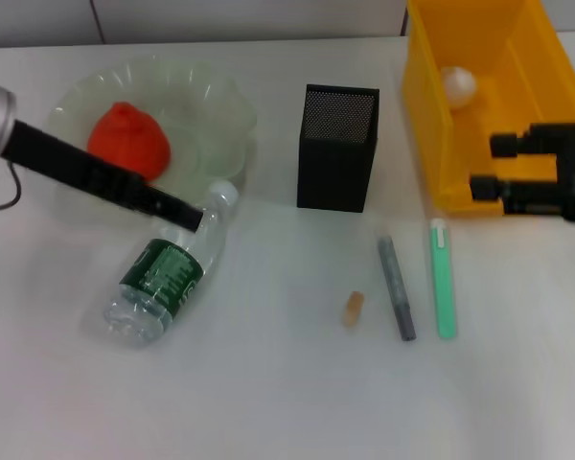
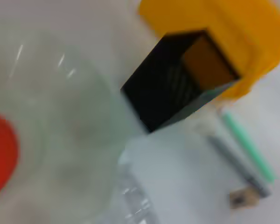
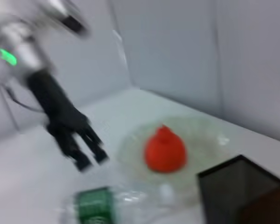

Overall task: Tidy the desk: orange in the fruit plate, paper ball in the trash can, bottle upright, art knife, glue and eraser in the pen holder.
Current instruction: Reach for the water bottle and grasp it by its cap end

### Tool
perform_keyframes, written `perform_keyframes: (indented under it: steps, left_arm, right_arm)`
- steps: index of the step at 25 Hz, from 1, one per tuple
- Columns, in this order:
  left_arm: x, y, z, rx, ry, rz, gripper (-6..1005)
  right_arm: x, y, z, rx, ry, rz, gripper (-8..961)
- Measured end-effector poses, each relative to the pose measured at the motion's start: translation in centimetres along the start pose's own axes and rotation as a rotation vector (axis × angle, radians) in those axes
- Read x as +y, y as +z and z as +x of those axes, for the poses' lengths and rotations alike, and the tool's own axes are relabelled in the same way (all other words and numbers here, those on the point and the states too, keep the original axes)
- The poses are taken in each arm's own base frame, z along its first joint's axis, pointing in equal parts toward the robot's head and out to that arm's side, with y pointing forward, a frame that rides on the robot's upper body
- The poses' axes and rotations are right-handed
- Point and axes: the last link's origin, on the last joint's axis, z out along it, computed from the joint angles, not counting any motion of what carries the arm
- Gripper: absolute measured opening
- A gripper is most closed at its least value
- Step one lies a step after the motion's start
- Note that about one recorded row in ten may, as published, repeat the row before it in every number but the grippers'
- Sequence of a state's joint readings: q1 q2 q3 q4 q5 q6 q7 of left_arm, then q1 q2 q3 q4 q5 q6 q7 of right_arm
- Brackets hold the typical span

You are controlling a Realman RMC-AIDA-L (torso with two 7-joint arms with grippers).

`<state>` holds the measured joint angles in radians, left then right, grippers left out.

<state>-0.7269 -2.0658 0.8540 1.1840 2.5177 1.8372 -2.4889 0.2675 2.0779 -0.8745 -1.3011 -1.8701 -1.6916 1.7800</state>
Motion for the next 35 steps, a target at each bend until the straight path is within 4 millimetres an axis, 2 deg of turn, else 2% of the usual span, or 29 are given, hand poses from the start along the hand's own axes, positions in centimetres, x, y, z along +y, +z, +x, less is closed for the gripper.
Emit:
perform_keyframes:
  steps: [1,3,4,5,6,8,10,21,35]
  left_arm:
    - [0.0,0.0,0.0,0.000,0.000,0.000,804]
    - [0.2,0.8,0.2,-0.069,-0.025,0.063,804]
    - [0.2,0.8,0.2,-0.069,-0.025,0.063,804]
    - [0.3,1.1,0.3,-0.077,-0.039,0.089,803]
    - [0.3,1.1,0.3,-0.077,-0.039,0.089,803]
    - [0.2,1.7,0.2,-0.090,-0.050,0.124,803]
    - [0.1,1.8,0.2,-0.092,-0.051,0.131,802]
    - [-0.2,4.1,-0.1,-0.099,-0.032,0.203,800]
    - [2.6,7.1,0.7,-0.120,0.090,0.197,797]
  right_arm:
    - [0.0,0.0,0.0,0.000,0.000,0.000,643]
    - [-0.1,-0.4,2.9,-0.078,0.046,-0.047,643]
    - [-0.1,-0.4,2.9,-0.078,0.046,-0.047,643]
    - [-0.3,-0.5,4.6,-0.121,0.076,-0.063,643]
    - [-0.3,-0.5,4.6,-0.121,0.076,-0.063,643]
    - [-0.4,-0.6,6.1,-0.156,0.102,-0.070,643]
    - [-0.4,-0.7,6.7,-0.170,0.109,-0.068,643]
    - [-0.1,-0.6,7.3,-0.183,0.102,-0.072,643]
    - [0.3,-0.8,7.5,-0.195,0.116,-0.085,642]
